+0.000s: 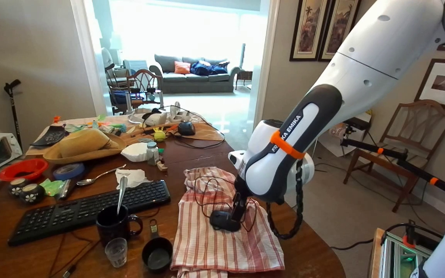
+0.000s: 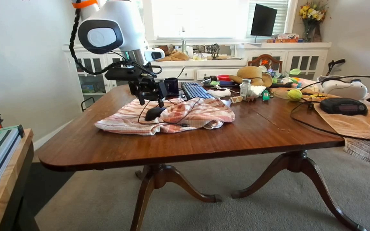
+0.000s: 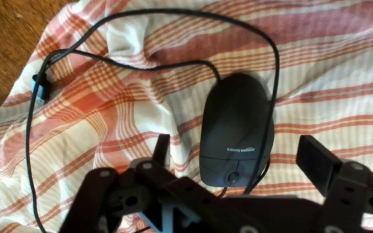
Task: Move the computer mouse to the left
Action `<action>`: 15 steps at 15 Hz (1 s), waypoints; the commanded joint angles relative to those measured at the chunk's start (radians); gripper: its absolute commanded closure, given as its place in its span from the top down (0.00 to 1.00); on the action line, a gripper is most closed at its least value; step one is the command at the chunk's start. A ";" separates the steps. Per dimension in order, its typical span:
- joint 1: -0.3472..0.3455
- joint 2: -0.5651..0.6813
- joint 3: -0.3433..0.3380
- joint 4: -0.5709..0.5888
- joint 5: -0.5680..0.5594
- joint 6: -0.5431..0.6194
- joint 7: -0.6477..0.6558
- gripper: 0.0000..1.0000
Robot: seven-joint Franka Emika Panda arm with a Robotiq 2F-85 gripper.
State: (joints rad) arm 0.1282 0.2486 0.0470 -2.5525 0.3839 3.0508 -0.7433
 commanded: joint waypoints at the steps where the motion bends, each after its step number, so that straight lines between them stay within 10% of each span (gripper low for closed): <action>1: 0.034 0.060 -0.016 0.018 -0.013 0.046 0.026 1.00; 8: 0.073 0.119 -0.029 0.044 -0.008 0.114 0.020 1.00; 12: 0.013 0.143 -0.005 0.050 -0.291 0.143 0.267 1.00; 15: 0.027 0.161 -0.034 0.060 -0.401 0.148 0.364 0.78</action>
State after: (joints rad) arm 0.1497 0.3706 0.0370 -2.5101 0.0905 3.1659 -0.4802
